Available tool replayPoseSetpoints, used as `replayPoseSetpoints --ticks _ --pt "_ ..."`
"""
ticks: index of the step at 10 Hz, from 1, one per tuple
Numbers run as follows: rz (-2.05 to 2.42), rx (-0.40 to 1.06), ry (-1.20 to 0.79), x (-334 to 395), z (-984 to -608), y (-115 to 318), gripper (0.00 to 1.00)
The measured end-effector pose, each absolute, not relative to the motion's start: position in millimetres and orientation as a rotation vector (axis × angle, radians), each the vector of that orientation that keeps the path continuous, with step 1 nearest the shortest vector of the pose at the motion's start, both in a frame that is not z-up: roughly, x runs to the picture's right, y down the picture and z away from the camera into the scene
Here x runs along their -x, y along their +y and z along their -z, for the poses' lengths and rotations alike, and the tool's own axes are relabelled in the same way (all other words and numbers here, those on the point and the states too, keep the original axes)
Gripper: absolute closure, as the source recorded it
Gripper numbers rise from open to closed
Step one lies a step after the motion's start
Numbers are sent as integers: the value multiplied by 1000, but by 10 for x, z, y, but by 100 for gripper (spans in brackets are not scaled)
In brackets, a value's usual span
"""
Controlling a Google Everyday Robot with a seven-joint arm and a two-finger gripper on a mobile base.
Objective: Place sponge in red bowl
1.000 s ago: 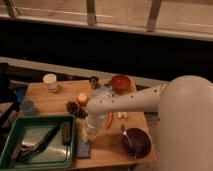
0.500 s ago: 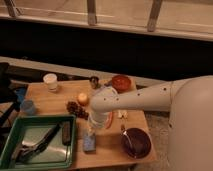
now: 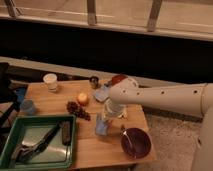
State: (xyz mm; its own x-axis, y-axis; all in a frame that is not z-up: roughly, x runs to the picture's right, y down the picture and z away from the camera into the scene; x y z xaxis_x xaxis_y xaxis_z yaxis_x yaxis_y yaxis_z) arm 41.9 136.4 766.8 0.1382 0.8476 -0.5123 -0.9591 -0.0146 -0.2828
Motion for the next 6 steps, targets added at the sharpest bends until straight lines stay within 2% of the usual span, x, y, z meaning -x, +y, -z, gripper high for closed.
replayPoseSetpoints --ticks 3,6 --pt "-1556 533 155 -790 -7466 645 100" --pt "-1568 524 149 -819 -7444 582 100"
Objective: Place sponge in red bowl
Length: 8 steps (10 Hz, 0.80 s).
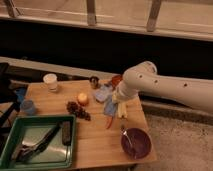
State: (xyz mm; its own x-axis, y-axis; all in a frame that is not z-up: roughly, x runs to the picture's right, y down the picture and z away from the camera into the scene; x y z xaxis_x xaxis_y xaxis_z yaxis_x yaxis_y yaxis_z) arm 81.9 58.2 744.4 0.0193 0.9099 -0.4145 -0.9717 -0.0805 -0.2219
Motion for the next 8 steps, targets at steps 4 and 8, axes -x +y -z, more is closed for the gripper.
replayPoseSetpoints --ticks 4,8 --pt "-1590 500 140 -829 -7444 535 100" --pt "-1625 390 78 -931 -7544 -46 100"
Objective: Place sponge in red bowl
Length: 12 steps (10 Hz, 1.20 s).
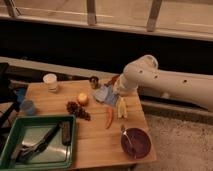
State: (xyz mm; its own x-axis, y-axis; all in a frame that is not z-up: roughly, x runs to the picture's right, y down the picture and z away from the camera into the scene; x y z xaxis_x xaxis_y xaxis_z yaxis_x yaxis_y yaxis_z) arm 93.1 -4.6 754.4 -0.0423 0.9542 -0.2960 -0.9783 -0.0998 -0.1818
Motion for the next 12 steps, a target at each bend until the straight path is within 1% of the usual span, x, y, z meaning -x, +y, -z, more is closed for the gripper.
replayPoseSetpoints --ticks 2,6,8,12 --pt "-1647 336 57 -995 -7621 -412 100" --pt "-1680 290 54 -1142 -7983 -1007 100" --pt "-1713 268 78 -1250 -8148 -1187 100" --pt "-1721 263 83 -1286 -8167 -1207 100"
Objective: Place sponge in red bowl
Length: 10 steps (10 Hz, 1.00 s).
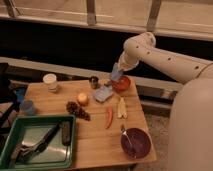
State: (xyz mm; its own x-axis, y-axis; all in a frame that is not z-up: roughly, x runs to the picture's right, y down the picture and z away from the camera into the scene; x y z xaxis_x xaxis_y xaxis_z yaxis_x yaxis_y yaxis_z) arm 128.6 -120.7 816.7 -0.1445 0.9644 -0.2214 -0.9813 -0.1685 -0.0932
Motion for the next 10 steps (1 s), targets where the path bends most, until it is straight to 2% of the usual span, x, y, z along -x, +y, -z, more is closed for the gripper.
replayPoseSetpoints --ticks 3,8,9,10 --pt "-1760 240 68 -1405 -8279 -1281 100" --pt "-1852 327 103 -1545 -8876 -1095 99" --pt "-1873 348 113 -1576 -9016 -1037 92" --pt "-1896 358 111 -1607 -9119 -1007 81"
